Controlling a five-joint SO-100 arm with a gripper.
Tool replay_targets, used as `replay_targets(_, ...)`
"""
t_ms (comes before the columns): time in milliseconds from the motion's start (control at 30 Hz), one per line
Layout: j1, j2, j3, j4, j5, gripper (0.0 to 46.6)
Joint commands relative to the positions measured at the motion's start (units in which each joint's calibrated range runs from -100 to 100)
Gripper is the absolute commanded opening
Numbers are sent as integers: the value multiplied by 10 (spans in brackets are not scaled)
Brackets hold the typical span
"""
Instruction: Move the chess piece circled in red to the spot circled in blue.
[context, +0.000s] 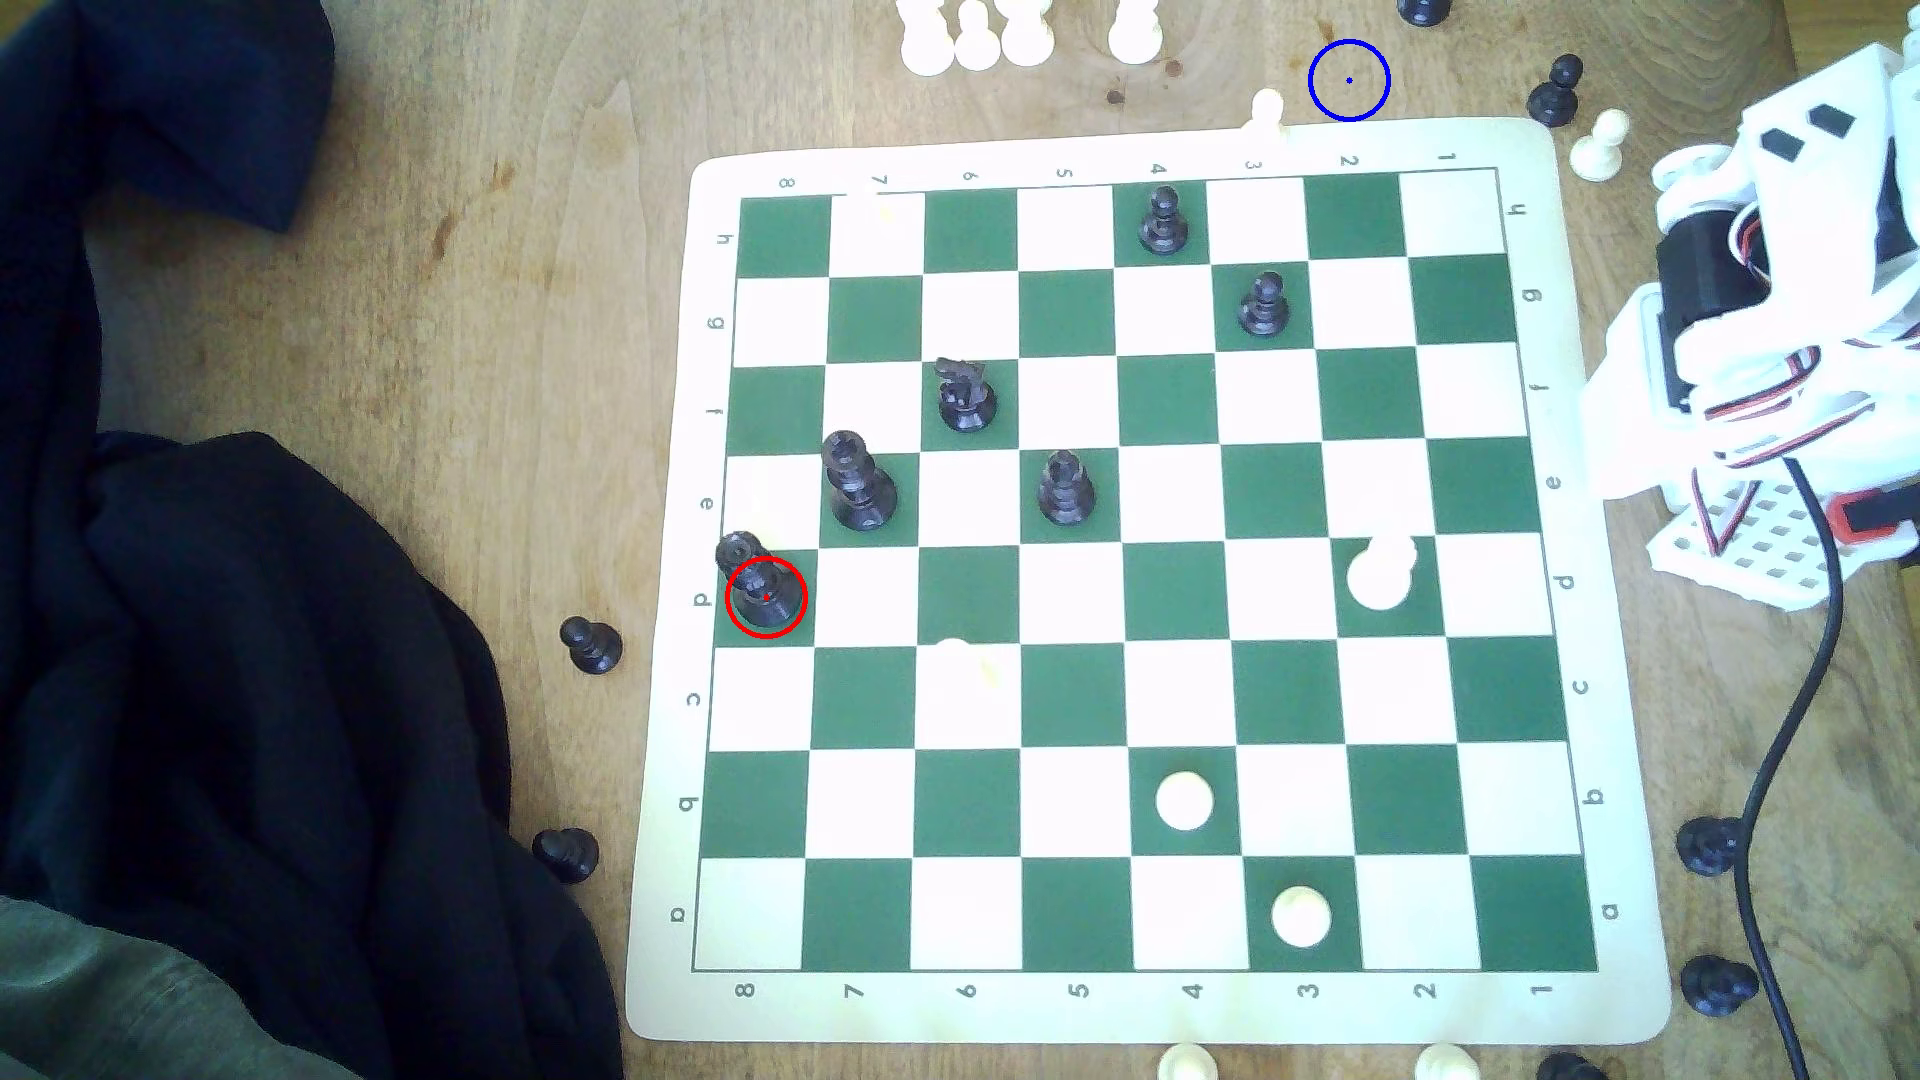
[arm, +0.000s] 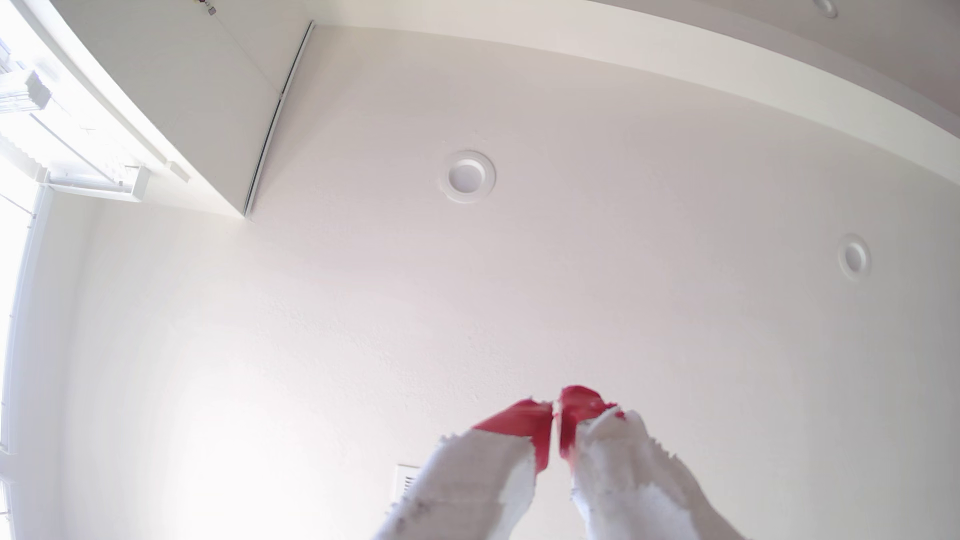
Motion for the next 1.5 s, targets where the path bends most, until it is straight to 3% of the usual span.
replay_targets(0,-11,-4,11,-11,2,2)
replay_targets(200,-13,-4,11,45,2,2)
replay_targets(600,3,-4,11,404,2,2)
replay_targets(667,7,-4,11,478,-21,2)
replay_targets(700,14,-4,12,525,-16,2)
replay_targets(800,19,-4,11,564,-16,69)
replay_targets(833,20,-4,12,580,-16,66)
replay_targets(867,22,-4,8,625,-16,2)
replay_targets(1033,39,-4,-20,823,-16,2)
replay_targets(1267,36,84,-182,1109,-18,3)
replay_targets(1300,26,133,-258,1186,-30,28)
replay_targets(1467,1,271,-385,1276,-56,110)
